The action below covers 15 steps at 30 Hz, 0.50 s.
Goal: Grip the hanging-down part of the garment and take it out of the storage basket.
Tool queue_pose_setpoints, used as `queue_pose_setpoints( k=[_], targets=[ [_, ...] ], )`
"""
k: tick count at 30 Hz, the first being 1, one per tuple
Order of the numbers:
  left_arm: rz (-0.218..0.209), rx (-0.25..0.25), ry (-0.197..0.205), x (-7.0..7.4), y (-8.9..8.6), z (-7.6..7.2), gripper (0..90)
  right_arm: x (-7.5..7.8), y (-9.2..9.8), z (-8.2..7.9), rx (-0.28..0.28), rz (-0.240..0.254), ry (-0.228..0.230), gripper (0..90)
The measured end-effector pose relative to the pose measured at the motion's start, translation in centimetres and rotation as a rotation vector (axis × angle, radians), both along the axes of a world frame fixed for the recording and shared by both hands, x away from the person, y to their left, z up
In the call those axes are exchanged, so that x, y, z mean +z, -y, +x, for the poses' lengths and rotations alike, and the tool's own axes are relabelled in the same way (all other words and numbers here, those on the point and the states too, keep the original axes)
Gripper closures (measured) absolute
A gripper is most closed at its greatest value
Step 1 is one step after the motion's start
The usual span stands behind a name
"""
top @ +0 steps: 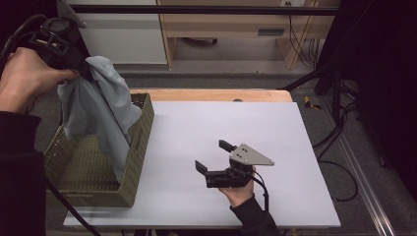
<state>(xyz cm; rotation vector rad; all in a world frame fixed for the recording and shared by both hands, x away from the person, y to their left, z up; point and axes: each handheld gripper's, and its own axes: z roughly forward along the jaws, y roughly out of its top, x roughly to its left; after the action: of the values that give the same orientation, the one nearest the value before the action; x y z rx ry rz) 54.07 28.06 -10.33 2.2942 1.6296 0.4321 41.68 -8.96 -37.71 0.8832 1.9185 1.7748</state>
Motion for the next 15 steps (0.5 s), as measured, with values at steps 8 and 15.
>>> queue_pose_setpoints(
  k=[8, 15],
  targets=[
    [0.007, 0.003, -0.011, -0.2, 0.0, 0.3, 77.7, 0.9, -4.4, 1.0, 0.063, 0.008, 0.010, 2.4],
    [0.006, 0.006, -0.015, -0.2, 0.0, 0.4, 77.7, 1.0, -7.2, 2.0, 0.098, 0.013, 0.004, 2.9]
  ],
)
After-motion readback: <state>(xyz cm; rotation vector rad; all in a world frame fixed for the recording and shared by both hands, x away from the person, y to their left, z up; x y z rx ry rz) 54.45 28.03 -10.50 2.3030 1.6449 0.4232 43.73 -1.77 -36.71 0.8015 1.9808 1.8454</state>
